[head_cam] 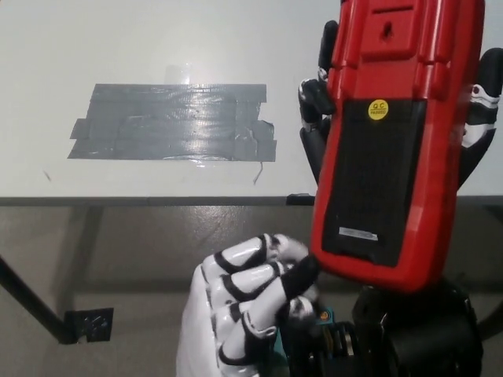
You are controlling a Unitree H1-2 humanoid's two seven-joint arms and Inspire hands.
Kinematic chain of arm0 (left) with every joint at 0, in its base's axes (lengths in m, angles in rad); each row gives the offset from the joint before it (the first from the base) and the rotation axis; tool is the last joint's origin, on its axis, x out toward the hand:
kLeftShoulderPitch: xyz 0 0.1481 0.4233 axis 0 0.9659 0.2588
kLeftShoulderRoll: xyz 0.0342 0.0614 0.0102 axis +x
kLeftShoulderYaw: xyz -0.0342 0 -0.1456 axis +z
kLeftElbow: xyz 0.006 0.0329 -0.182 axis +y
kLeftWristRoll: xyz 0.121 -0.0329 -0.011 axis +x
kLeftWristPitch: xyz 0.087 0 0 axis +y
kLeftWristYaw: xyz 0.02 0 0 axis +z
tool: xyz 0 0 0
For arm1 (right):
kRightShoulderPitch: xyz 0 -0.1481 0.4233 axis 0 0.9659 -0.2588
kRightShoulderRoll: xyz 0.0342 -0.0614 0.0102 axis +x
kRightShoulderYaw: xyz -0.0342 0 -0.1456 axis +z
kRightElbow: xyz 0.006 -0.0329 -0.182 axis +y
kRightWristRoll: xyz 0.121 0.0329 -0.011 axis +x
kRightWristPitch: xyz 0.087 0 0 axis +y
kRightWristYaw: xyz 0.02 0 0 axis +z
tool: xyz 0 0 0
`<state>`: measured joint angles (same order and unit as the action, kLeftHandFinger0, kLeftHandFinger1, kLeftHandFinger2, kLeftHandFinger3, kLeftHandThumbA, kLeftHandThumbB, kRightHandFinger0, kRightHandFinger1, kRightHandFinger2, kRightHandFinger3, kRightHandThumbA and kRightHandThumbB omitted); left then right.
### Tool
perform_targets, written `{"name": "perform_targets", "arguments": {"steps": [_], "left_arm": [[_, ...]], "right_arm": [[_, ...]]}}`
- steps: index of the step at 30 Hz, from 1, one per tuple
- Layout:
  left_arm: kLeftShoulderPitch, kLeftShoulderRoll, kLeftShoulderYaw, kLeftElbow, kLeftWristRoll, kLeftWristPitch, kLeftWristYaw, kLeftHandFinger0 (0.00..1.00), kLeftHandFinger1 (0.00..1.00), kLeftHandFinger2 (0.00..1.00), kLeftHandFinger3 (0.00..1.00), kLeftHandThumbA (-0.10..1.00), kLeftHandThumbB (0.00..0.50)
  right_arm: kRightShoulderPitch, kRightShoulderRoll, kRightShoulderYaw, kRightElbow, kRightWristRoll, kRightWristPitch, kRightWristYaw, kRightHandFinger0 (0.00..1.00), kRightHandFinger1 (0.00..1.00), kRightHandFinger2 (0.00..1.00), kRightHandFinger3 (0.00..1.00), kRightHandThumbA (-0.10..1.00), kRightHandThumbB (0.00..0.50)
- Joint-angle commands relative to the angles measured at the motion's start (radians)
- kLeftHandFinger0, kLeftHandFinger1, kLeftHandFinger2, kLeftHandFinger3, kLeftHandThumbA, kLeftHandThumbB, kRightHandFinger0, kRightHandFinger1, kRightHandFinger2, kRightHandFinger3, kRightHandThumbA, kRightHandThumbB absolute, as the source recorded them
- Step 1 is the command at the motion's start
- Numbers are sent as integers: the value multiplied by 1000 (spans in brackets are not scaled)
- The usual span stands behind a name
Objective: The robot first picks the multimeter with right hand and then unfolds the black stand on the back of it using left hand
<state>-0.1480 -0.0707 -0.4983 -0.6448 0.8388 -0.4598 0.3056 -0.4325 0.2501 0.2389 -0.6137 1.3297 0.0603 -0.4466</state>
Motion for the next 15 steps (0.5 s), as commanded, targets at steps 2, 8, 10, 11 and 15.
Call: {"name": "perform_targets", "arguments": {"steps": [2,8,10,11,15], "left_arm": [[-10,-21,13,-16,-47,-10,-58,0,0,0,1000,799,200],[-14,-13,10,-9,-52,-10,-55,58,0,0,1000,795,225],[-17,-6,10,-6,-42,-10,-41,121,0,10,1000,837,206],[-18,-2,9,-5,-36,-10,-30,133,0,2,1000,842,202],[27,47,30,-18,-65,-10,-14,0,0,0,1000,817,233]], "right_arm": [[-71,45,-1,-5,-44,7,59,299,284,775,885,-100,69],[-72,49,-4,-2,-37,9,64,326,261,760,859,-100,71],[-73,41,-8,1,-50,9,73,340,265,767,859,-100,66],[-74,36,-10,1,-70,12,70,341,264,766,858,-100,66],[-84,-18,-80,58,-125,13,57,398,299,689,855,-100,37]]}}
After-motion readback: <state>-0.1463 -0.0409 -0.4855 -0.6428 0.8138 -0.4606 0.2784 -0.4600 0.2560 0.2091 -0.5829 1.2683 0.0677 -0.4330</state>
